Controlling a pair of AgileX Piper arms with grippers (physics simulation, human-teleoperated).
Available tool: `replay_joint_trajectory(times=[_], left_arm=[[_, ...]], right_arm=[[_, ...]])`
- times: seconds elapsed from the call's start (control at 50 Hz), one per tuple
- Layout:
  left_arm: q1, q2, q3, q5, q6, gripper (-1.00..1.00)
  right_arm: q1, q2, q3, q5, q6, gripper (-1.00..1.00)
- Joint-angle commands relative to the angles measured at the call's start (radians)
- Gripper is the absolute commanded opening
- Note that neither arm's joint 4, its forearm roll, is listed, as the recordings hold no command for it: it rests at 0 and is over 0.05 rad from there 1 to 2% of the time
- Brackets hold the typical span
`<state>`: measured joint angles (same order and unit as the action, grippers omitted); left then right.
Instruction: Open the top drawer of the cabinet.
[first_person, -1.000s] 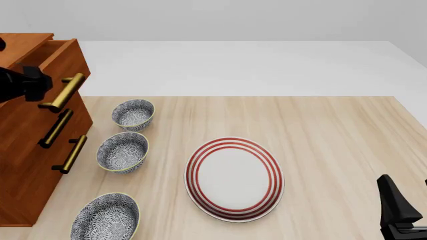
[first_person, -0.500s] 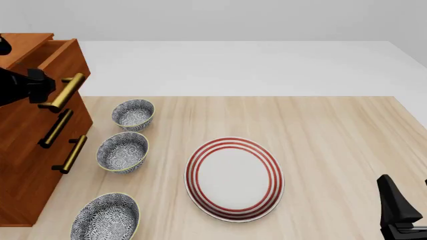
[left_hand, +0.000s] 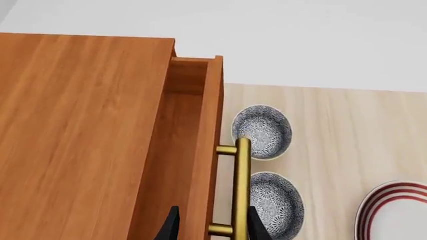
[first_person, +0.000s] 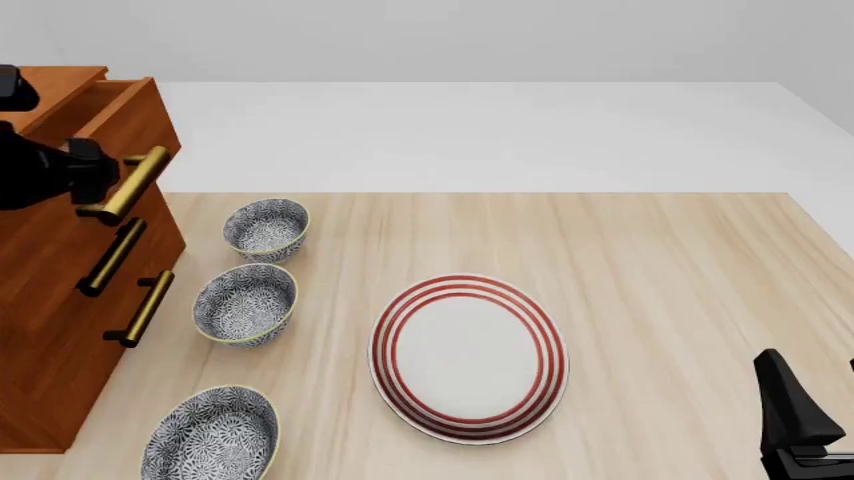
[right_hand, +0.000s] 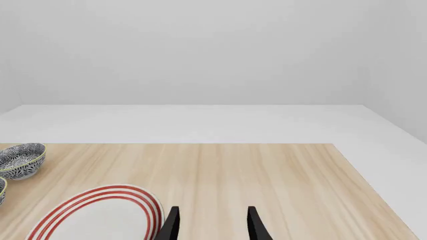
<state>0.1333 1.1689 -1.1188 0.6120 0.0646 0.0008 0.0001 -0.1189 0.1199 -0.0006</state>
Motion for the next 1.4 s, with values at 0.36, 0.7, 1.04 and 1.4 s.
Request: replay_joint_trajectory(times=[0.36, 0.7, 1.04, 1.4], left_arm=[[-0.014, 0.051, 0.002, -0.016, -0.015, 1.0], [-0.032, 0.073, 0.01, -0.024, -0.024, 1.0], [-0.049, 0.079, 0.033, -0.036, -0.03, 1.0], [-0.072, 0.108, 0.047, -0.054, -0.031, 1.0]], right_arm=[[0.0, 0.0, 0.0, 0.0, 0.0, 1.0], [0.0, 0.0, 0.0, 0.0, 0.0, 1.0], [0.0, 0.0, 0.0, 0.0, 0.0, 1.0], [0.0, 0.0, 0.0, 0.0, 0.0, 1.0]])
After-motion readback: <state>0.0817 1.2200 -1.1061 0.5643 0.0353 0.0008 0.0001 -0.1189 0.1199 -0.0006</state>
